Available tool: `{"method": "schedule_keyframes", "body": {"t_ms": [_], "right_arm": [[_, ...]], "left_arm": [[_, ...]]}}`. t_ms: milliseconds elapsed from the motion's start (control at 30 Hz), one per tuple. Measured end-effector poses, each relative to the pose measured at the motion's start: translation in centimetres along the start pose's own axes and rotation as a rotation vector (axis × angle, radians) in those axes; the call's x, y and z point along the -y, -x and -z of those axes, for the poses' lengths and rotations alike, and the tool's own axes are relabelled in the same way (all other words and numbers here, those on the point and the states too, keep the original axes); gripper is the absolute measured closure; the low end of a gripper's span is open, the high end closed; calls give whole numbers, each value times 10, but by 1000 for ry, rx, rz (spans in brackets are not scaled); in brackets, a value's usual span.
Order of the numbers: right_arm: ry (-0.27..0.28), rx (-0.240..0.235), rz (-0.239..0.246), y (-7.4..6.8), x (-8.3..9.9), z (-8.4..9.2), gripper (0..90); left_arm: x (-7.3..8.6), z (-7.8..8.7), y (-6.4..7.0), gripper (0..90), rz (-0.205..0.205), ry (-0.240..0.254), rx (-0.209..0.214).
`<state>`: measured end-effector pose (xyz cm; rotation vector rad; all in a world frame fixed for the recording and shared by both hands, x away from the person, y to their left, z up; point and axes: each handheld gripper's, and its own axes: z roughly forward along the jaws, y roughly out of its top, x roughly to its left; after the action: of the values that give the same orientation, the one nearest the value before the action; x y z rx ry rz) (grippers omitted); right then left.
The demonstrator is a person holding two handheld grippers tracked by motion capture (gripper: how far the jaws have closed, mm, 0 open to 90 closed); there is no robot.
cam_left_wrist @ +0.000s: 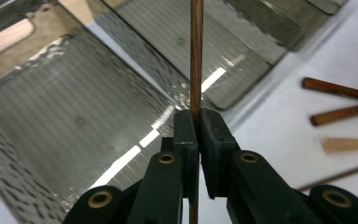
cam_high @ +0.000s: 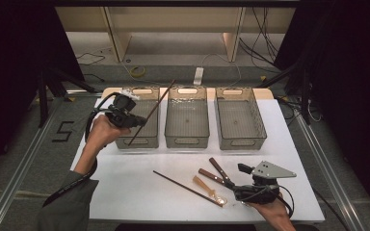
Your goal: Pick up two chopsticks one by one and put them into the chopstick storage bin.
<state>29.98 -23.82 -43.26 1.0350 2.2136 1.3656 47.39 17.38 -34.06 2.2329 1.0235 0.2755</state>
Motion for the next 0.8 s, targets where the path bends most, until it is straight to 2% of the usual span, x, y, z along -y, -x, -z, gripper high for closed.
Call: {"method": "schedule_keyframes", "body": {"t_ms": [167,233,367,800], "right_arm": [[1,-1,0,0,0,0,261],[-5,-2,-3,0,0,0,261],[-4,-3,-3,0,0,0,261],[-3,-4,-4,0,0,0,261]], "left_arm": [[-3,-3,-22,847,55,3,-19],[-3,-2,-26,847,82,22,-4],[-6,2,-32,847,101,52,-31],[4,-12,-64,847,208,51,-113]]}}
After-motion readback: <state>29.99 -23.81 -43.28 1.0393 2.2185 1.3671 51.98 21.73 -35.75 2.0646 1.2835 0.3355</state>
